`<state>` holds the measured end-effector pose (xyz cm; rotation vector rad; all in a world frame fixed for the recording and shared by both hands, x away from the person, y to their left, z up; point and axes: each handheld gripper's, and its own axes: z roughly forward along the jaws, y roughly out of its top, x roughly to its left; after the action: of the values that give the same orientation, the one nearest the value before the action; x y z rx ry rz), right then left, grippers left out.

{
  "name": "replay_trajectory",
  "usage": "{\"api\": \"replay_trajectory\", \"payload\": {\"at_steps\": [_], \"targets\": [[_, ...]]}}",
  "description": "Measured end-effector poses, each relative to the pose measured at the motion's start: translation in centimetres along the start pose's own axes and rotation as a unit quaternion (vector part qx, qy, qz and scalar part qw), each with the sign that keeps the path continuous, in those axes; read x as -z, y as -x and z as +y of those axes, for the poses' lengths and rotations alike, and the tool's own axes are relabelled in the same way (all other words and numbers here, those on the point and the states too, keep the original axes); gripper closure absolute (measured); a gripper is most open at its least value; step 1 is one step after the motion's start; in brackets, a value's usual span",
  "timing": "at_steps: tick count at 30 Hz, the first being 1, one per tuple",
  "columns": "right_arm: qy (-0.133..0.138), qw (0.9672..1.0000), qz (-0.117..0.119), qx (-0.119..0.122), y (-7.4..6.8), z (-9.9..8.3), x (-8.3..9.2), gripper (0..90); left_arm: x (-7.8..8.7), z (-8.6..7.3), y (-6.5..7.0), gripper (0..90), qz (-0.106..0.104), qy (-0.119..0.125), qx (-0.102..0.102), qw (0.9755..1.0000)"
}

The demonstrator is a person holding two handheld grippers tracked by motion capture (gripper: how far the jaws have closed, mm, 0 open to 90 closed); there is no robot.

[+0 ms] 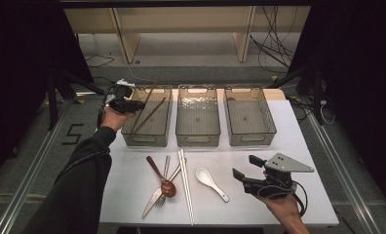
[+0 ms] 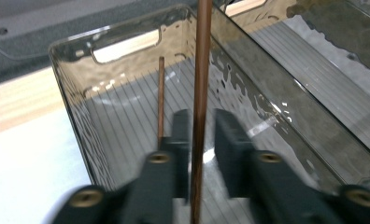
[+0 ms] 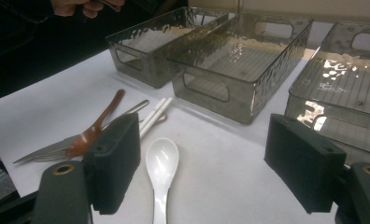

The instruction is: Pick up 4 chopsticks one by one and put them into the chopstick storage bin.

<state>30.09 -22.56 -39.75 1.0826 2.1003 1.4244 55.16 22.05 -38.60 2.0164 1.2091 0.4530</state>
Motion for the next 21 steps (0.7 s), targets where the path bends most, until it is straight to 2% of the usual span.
{"api": "replay_trajectory", "payload": {"at_steps": [3, 5, 9, 15, 21], "targets": [[0.000, 1.0000, -0.001, 0.000, 0.0, 0.0, 0.0, 27.4, 0.4, -0.1, 0.1, 68.3, -0.006, 0.002, 0.006, 1.0000], [0.000, 1.0000, 0.000, 0.000, 0.0, 0.0, 0.0, 27.4, 0.8, -0.1, 0.2, 60.1, -0.008, 0.002, 0.015, 0.9998], [0.000, 1.0000, -0.001, 0.001, 0.0, 0.0, 0.0, 27.4, 2.2, -0.2, 0.7, 51.1, -0.024, 0.008, 0.032, 0.9992], [-0.002, 1.0000, -0.001, 0.001, -0.1, 0.0, 0.0, 27.4, 4.7, -1.1, 2.3, 38.4, -0.046, 0.022, 0.034, 0.9981], [-0.005, 1.0000, 0.001, 0.002, -0.3, 0.0, -0.1, 27.4, 6.4, -2.4, 3.7, 32.3, -0.059, 0.029, 0.019, 0.9977]]}}
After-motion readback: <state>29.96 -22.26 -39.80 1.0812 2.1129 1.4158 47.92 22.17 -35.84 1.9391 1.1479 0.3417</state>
